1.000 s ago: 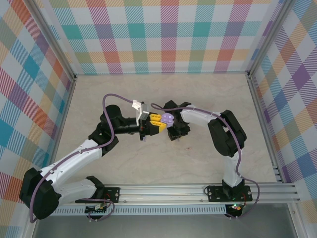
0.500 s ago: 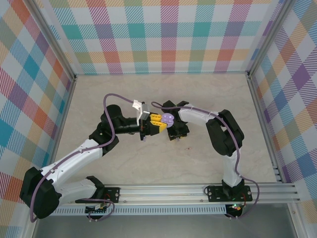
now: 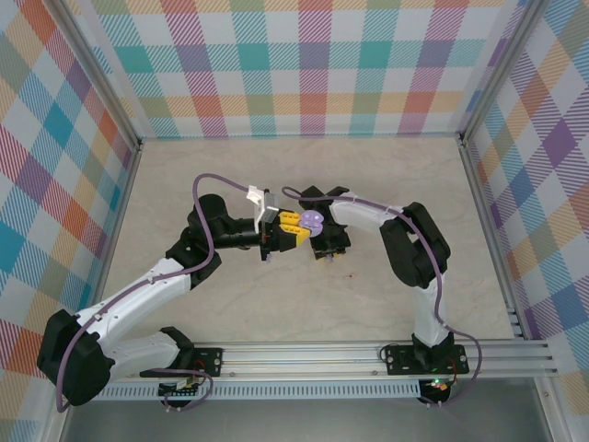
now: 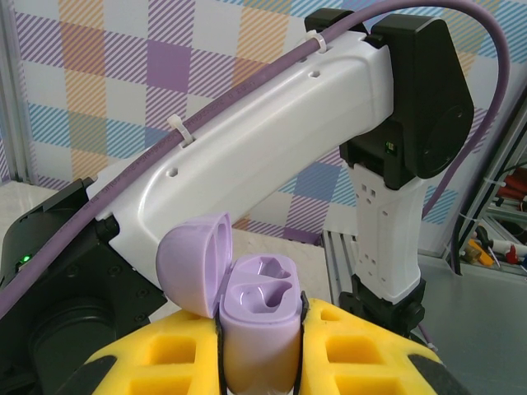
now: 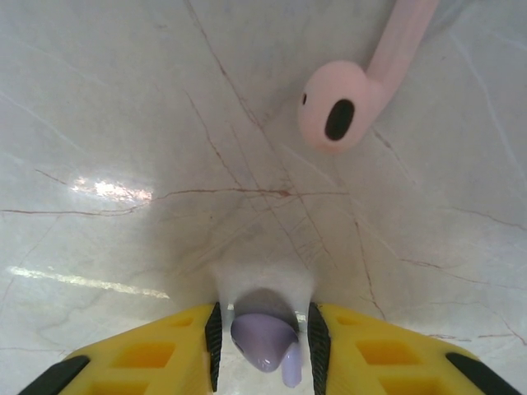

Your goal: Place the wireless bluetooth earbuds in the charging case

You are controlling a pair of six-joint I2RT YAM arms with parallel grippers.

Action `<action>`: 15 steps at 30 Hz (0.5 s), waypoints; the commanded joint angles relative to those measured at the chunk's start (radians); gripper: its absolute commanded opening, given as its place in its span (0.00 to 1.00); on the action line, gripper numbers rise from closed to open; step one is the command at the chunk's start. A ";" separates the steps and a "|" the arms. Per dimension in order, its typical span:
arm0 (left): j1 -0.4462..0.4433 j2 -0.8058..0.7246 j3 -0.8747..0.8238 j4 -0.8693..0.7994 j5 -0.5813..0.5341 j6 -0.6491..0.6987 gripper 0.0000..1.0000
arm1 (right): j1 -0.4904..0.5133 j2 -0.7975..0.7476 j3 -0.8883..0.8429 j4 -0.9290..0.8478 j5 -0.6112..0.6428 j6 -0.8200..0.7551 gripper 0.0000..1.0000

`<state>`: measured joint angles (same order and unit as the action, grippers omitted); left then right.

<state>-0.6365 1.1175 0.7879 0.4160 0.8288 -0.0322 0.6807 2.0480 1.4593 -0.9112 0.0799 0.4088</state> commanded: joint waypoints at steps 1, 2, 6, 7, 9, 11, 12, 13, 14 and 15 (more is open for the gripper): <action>-0.003 -0.002 0.026 0.005 0.006 0.020 0.18 | 0.008 0.027 0.013 -0.044 0.018 0.019 0.36; -0.003 0.000 0.025 0.008 0.006 0.019 0.18 | 0.008 0.032 0.014 -0.043 0.017 0.019 0.35; -0.003 0.000 0.026 0.009 0.006 0.016 0.18 | 0.011 0.043 0.012 -0.049 0.025 0.021 0.30; -0.003 0.001 0.026 0.008 0.008 0.016 0.18 | 0.012 0.046 0.012 -0.051 0.030 0.021 0.29; -0.003 -0.002 0.025 0.008 0.006 0.016 0.18 | 0.016 0.050 0.010 -0.051 0.035 0.020 0.27; -0.003 0.000 0.025 0.009 0.006 0.016 0.18 | 0.017 0.052 0.005 -0.047 0.039 0.021 0.25; -0.003 0.002 0.024 0.009 0.006 0.016 0.18 | 0.017 0.049 0.003 -0.043 0.041 0.019 0.24; -0.003 0.001 0.024 0.009 0.004 0.014 0.18 | 0.017 0.043 -0.002 -0.038 0.044 0.019 0.23; -0.002 0.003 0.024 0.007 0.002 0.014 0.18 | 0.017 0.032 -0.010 -0.026 0.044 0.016 0.23; -0.003 0.004 0.025 0.006 0.000 0.013 0.18 | 0.017 0.019 -0.019 -0.014 0.046 0.012 0.23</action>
<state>-0.6365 1.1175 0.7879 0.4160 0.8284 -0.0326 0.6918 2.0533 1.4666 -0.9157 0.1013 0.4114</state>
